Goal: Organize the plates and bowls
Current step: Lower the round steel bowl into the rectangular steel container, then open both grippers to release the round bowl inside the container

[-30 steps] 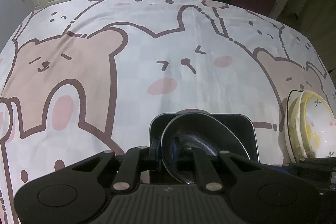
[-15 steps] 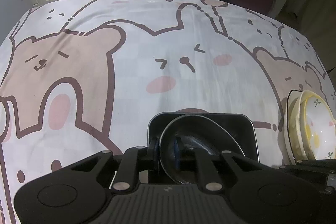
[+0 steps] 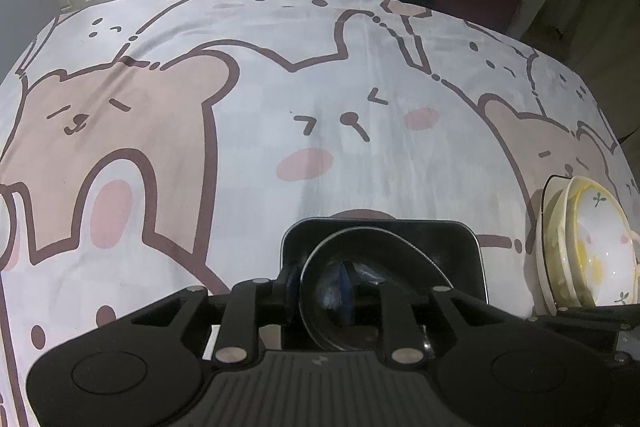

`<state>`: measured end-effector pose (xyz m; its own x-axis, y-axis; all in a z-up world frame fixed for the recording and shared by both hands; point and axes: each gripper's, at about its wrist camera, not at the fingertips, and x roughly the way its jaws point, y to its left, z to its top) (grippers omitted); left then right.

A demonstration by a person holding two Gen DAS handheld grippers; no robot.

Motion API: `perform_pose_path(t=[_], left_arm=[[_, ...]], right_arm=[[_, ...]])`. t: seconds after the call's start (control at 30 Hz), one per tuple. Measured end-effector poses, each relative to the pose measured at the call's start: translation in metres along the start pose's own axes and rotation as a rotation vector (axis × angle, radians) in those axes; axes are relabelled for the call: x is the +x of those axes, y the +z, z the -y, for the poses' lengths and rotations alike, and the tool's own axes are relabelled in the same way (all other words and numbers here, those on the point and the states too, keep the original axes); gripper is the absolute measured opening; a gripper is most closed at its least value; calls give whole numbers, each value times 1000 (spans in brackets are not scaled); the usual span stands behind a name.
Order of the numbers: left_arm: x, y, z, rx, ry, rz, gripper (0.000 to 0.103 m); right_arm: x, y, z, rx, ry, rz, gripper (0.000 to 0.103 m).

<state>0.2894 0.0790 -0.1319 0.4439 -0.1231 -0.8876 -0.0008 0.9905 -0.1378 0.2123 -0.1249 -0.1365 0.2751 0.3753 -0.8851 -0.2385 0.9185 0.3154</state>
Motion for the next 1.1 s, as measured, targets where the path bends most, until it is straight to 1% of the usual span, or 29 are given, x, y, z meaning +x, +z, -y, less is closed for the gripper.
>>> perform_pose_path(t=[0.1, 0.4, 0.43, 0.57, 0.63, 0.67, 0.7, 0.73, 0.77, 0.8, 0.83, 0.87, 0.9, 0.93, 0.97, 1.03, 1.1], left_arm=[[-2, -1, 0, -1, -2, 3, 25], [-13, -1, -1, -5, -7, 28, 28], [-15, -2, 0, -3, -6, 32, 31], [-22, -3, 0, 1, -4, 49, 40], [-24, -4, -2, 0, -1, 56, 51], [-25, -5, -3, 0, 3, 60, 54], [-26, -5, -4, 1, 5, 62, 60], [-27, -6, -6, 2, 8, 64, 66], [-27, -6, -7, 3, 10, 65, 68], [-27, -6, -9, 5, 13, 63, 73], [-27, -7, -10, 4, 17, 61, 77], [-26, -7, -12, 2, 22, 58, 79], [-26, -7, -13, 0, 26, 58, 81], [-26, -8, -15, 0, 28, 56, 84], [-25, -8, -17, 0, 28, 55, 86], [-25, -9, -20, 0, 28, 58, 92], [-24, -11, -24, 3, 25, 57, 96]], right_arm=[[-1, 1, 0, 1, 2, 8, 16], [-15, 3, -3, -21, 26, 46, 36], [-17, 3, -4, -24, 27, 53, 38], [-26, 3, -7, -37, 42, 78, 49], [-31, 4, -8, -41, 54, 92, 54], [-33, 4, -8, -42, 57, 100, 56], [-35, 4, -7, -43, 60, 109, 58], [-37, 4, -7, -41, 59, 115, 62], [-38, 5, -6, -36, 58, 122, 68], [-40, 5, -4, -28, 57, 128, 72], [-41, 6, -2, -20, 57, 135, 79], [-42, 7, 1, -12, 56, 148, 88], [-44, 7, 3, -10, 52, 166, 92], [-44, 7, 4, -10, 44, 183, 99], [-45, 7, 7, -9, 35, 195, 103], [-47, 9, 11, -2, 16, 208, 103], [-46, 9, 16, 20, -5, 207, 103]])
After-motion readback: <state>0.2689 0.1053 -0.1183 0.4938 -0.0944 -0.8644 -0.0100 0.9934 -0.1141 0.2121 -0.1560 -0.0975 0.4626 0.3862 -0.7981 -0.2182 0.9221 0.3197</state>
